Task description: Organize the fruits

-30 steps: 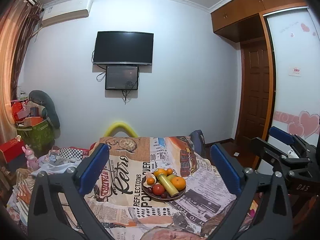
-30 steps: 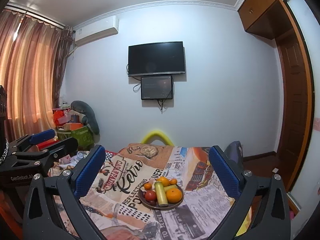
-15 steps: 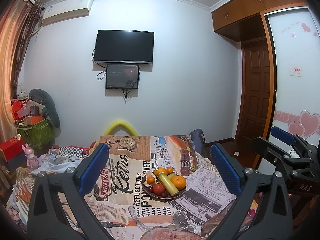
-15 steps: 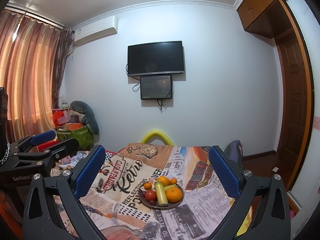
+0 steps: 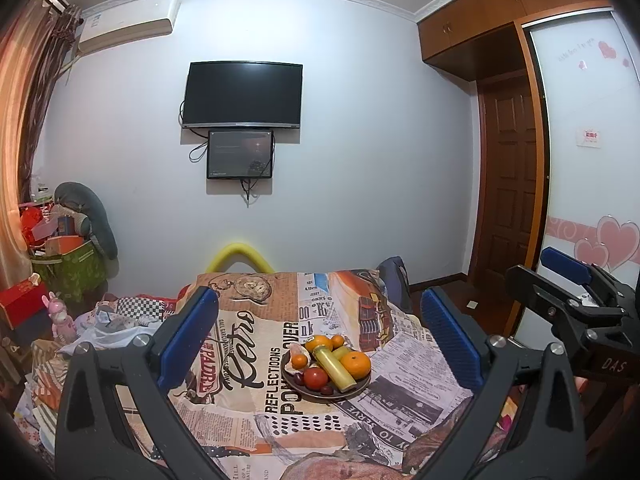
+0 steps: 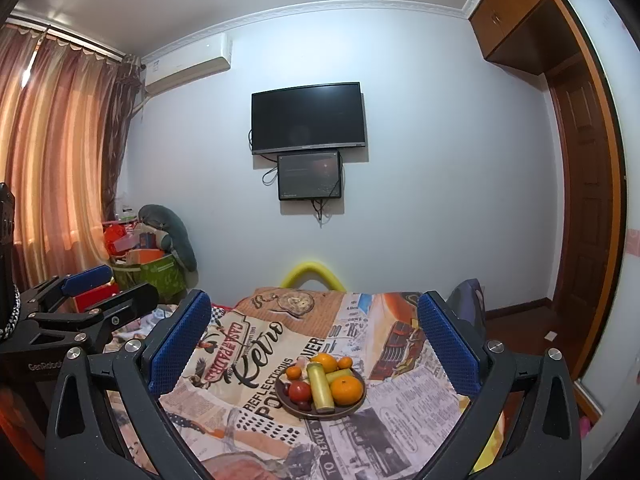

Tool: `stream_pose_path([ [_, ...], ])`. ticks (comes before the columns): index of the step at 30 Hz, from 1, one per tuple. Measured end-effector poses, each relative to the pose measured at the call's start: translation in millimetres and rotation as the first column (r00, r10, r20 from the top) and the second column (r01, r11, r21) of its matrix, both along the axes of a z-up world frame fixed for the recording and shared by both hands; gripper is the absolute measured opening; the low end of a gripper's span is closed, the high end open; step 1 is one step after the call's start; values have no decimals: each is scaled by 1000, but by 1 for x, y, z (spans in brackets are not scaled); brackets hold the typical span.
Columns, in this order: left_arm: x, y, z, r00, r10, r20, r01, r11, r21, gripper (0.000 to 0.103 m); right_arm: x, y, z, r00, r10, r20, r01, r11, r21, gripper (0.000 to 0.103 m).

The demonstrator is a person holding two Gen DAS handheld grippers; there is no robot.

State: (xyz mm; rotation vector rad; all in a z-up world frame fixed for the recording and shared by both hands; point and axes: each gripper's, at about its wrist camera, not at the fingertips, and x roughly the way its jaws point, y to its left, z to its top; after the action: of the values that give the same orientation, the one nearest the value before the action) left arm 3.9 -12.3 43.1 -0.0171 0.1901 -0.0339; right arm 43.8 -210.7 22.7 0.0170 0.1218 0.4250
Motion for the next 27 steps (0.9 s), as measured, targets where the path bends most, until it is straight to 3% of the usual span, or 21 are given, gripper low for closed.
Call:
stream_pose_path([
  [27,1,4,3,1000,-12,-1,11,1000,-22,103,1,0,1,1000,3,-7,-3,1000,-4,103],
])
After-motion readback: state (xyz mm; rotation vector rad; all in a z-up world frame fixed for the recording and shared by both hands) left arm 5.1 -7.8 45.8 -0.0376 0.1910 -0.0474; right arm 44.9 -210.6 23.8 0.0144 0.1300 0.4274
